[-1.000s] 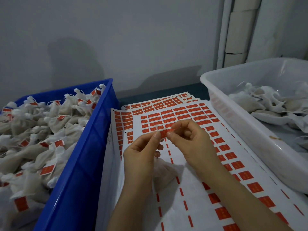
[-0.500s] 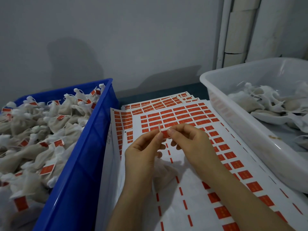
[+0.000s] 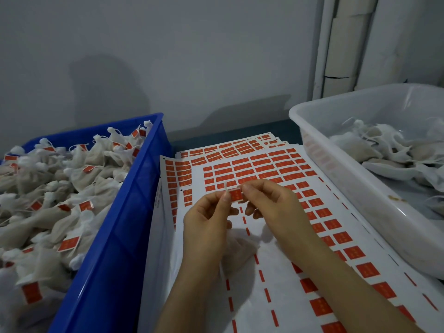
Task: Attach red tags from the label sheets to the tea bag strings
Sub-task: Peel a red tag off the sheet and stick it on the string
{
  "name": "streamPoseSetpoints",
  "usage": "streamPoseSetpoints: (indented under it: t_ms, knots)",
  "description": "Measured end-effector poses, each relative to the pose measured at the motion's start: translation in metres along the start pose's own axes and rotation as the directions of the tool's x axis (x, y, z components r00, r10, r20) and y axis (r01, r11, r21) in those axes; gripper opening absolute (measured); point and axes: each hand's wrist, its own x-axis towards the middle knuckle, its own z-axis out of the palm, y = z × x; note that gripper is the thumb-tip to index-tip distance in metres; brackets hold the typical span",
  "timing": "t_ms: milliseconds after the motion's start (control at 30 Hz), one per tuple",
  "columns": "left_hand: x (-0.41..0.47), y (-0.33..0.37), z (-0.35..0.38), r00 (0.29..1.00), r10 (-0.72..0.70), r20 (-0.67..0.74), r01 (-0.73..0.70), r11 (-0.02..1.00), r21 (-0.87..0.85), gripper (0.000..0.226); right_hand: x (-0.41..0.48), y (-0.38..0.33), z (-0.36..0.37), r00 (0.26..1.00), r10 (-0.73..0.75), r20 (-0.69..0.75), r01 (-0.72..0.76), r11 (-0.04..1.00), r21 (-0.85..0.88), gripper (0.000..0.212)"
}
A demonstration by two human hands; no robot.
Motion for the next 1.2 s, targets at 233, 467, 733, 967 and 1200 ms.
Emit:
streamPoseSetpoints:
  t_ms: [233, 467, 733, 967, 1200]
  knots:
    - [-0.003, -0.004, 0.001, 0.993, 0.12, 0.011, -0.12, 0.983, 0.138, 0.01, -0.004, 0.004, 0.002, 0.998, -0.049, 0.026, 0.05, 0.998, -0.049, 0.013]
    - [-0.002, -0.002, -0.001, 0.993, 0.121, 0.013, -0.122, 0.99, 0.074, 0.008, -0.003, 0.001, 0.001, 0.999, -0.048, 0.019, 0.049, 0.998, -0.027, 0.014]
    - [-0.003, 0.002, -0.002, 0.999, 0.037, -0.018, -0.038, 0.998, -0.057, 0.005, -0.002, 0.0, 0.001, 0.998, -0.055, 0.017, 0.055, 0.998, -0.017, 0.013]
    - [-0.002, 0.001, -0.002, 0.996, 0.073, -0.041, -0.071, 0.997, 0.043, 0.006, -0.003, -0.001, 0.003, 0.997, -0.025, 0.075, 0.026, 1.0, -0.008, 0.01]
    - [0.001, 0.002, -0.007, 0.99, 0.038, -0.139, -0.051, 0.995, -0.088, 0.018, -0.009, 0.003, 0.013, 0.939, 0.13, 0.319, -0.027, 0.951, -0.307, 0.013]
